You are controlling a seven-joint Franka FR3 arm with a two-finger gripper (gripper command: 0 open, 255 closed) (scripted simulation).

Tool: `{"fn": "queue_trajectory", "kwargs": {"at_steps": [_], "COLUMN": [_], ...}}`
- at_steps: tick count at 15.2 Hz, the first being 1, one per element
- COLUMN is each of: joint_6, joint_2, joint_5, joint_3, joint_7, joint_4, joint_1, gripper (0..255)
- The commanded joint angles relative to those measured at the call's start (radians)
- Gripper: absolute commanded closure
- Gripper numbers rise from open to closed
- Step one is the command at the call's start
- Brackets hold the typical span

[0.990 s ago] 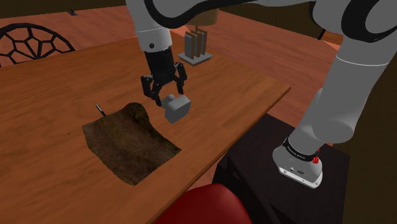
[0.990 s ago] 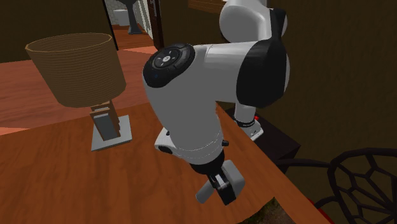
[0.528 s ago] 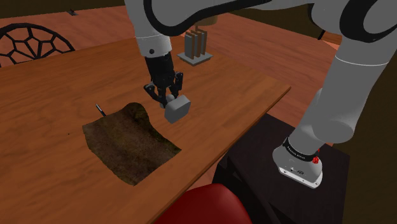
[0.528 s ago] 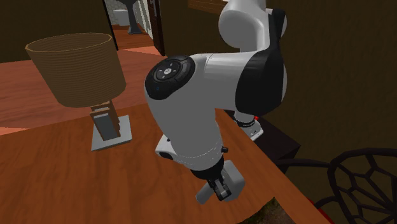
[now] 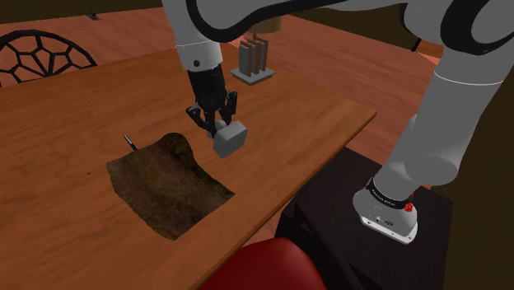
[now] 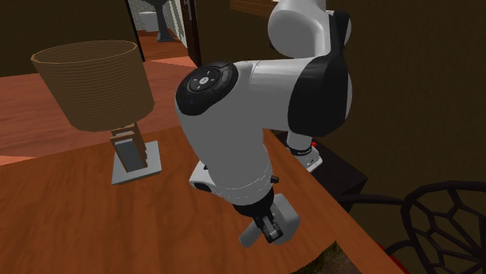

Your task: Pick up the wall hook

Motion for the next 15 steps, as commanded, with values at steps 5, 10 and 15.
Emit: {"fn": "queue_trajectory", "kwargs": {"at_steps": [5, 10, 15], "joint_6": [-0.076, -0.144, -0.188], "joint_2": [-0.002, 0.004, 0.011], "joint_5": [0.001, 0.0, -0.003], "joint_3": [0.002, 0.003, 0.005], "joint_7": [0.009, 0.02, 0.028], "joint_4": [0.075, 0.149, 0.2], "joint_1": [0.001, 0.004, 0.007], "gripper": [255, 255, 255]}}
